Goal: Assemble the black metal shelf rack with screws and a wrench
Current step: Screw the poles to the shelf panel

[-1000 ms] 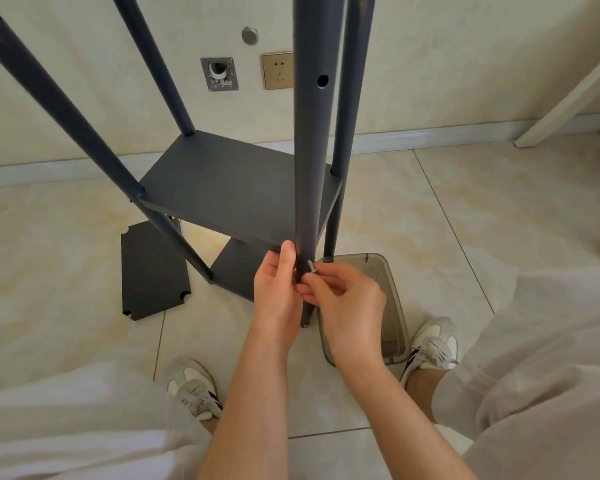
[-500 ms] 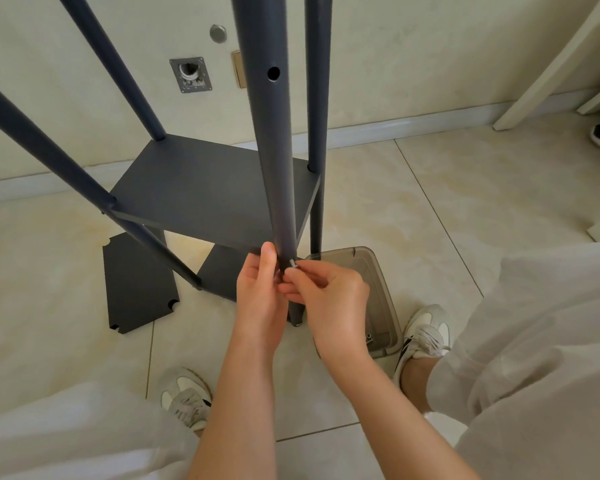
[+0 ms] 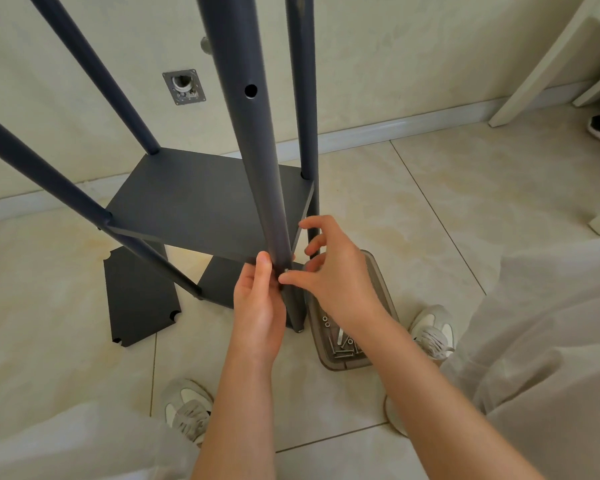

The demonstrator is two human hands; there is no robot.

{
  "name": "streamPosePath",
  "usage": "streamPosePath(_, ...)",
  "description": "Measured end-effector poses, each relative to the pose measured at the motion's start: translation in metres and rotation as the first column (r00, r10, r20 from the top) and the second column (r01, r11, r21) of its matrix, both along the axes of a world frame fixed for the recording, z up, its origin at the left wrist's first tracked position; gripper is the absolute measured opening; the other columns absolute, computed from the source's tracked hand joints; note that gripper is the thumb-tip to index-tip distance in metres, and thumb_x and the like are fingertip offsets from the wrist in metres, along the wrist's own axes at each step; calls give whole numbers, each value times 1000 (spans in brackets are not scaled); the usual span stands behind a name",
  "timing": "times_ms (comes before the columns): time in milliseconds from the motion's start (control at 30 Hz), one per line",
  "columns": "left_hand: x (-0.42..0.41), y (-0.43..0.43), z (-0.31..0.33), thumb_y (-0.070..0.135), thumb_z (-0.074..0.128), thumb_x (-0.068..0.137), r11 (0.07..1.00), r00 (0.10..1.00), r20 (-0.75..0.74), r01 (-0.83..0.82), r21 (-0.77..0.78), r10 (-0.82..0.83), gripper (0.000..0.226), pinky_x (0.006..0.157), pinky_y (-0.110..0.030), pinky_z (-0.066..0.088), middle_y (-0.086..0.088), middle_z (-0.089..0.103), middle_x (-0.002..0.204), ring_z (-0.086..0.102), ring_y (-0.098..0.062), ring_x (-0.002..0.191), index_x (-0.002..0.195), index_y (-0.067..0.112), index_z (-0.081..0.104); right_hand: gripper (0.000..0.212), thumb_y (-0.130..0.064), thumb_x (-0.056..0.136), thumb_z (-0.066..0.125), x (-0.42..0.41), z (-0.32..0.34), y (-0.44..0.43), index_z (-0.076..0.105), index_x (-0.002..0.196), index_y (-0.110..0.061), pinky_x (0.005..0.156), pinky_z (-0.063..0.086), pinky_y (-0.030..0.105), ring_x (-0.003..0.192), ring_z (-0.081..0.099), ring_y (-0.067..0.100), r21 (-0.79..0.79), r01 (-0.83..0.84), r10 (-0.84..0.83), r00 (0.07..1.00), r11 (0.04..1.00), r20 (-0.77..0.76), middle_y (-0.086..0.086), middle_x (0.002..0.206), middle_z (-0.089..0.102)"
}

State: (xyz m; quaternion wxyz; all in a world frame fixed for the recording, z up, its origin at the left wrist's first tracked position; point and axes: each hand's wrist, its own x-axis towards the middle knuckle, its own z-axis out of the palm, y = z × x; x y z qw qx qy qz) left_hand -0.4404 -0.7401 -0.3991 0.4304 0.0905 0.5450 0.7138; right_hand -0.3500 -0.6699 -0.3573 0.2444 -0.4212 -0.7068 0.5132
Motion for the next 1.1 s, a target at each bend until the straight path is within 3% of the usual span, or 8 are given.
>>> streamPosePath(267, -1, 3, -1, 50, 54, 82, 999, 1000, 25, -8, 44, 7, 38, 88, -21, 49, 8, 75, 106, 68, -8, 105, 110, 25, 63, 103, -17, 68, 89, -3, 5, 17, 27, 148, -38, 92, 56, 36, 110, 58, 20, -132, -111, 110, 994, 985, -18, -2, 124, 53)
streamPosePath(400, -2, 0, 2, 46, 58, 83, 999, 999, 9, -41, 32, 41, 40, 87, -19, 51, 4, 73, 115, 67, -11, 111, 115, 22, 61, 102, -14, 70, 88, -4, 4, 24, 28, 148, -41, 89, 52, 28, 115, 58, 19, -148, -214, 209, 977, 966, -43, 2, 133, 56)
streamPosePath(567, -3, -7, 10, 38, 70, 91, 946, 971, -191, -192, -261, 145, 27, 96, -28, 47, 0, 70, 114, 66, -15, 109, 107, 18, 60, 99, -21, 69, 89, -5, 2, 32, 32, 147, -45, 93, 49, 30, 117, 58, 16, -124, -227, 228, 974, 966, -5, 2, 133, 60)
streamPosePath(667, -4, -18, 22, 25, 82, 81, 861, 750, -627, -446, -245, 210, 44, 87, -25, 51, 9, 64, 111, 62, -6, 102, 114, 30, 54, 98, -21, 68, 90, -5, 2, 36, 34, 146, -45, 98, 49, 38, 118, 59, 19, -120, -234, 236, 972, 965, 2, 2, 130, 63)
streamPosePath(733, -10, -23, 29, 14, 83, 78, 897, 415, -909, -387, -213, -37, 53, 98, -32, 46, 8, 60, 122, 47, -8, 118, 123, 25, 58, 98, -20, 68, 90, -5, 1, 37, 35, 146, -45, 99, 49, 40, 117, 60, 20, -119, -234, 235, 972, 965, -1, 2, 128, 64)
streamPosePath(800, -15, -19, 33, 13, 84, 77, 922, 195, -954, -270, -276, -229, 47, 110, -39, 33, 3, 55, 136, 32, -17, 137, 120, 17, 65, 98, -21, 68, 90, -5, 0, 37, 36, 146, -44, 99, 49, 42, 117, 61, 21, -125, -230, 231, 973, 965, -14, 3, 129, 63)
streamPosePath(900, -19, -14, 42, 20, 84, 79, 915, 163, -927, -174, -364, -338, 43, 113, -37, 20, 1, 53, 143, 23, -23, 148, 117, 12, 67, 95, -21, 70, 88, -4, 1, 38, 37, 147, -42, 101, 48, 43, 119, 60, 23, -145, -234, 232, 972, 961, -32, 3, 133, 61)
streamPosePath(1100, -26, -9, 48, 24, 87, 75, 919, 155, -921, -113, -377, -358, 51, 106, -28, 27, 24, 42, 124, 34, -15, 142, 121, 16, 65, 93, -16, 76, 85, -1, 4, 41, 33, 148, -43, 99, 47, 37, 121, 59, 21, -202, -267, 257, 964, 942, -73, 6, 138, 57)
